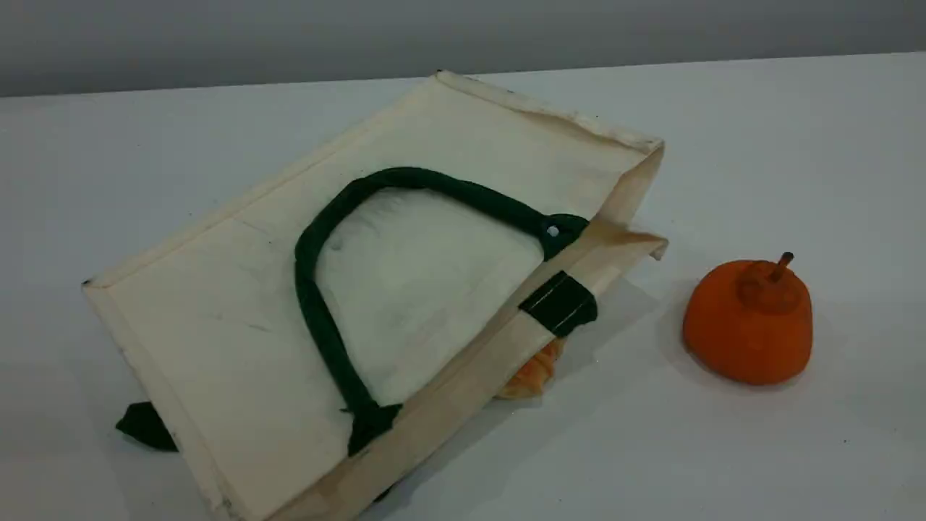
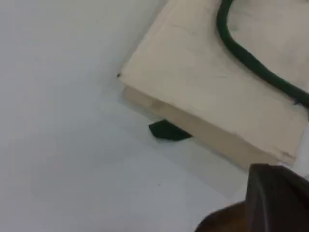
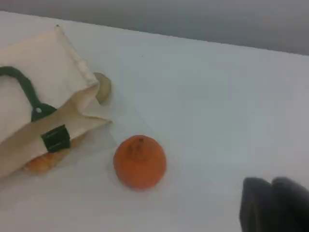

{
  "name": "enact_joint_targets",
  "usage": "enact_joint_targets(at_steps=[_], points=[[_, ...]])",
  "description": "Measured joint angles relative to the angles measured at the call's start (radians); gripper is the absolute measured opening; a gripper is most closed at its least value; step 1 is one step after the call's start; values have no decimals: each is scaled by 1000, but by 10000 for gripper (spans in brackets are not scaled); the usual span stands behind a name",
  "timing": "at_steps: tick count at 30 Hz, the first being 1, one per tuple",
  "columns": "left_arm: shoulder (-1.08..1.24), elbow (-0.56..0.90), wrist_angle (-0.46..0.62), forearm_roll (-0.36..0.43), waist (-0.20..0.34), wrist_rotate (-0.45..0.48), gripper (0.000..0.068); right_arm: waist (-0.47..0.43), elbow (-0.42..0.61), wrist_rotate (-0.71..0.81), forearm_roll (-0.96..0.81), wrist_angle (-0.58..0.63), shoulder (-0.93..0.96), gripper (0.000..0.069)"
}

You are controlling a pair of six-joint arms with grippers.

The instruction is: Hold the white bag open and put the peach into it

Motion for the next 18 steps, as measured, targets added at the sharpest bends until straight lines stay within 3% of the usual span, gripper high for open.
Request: enact_joint_targets(at_steps=[18], points=[[0,28,-22,29,0,-8,16,0,0,-1,3,0,0,50]])
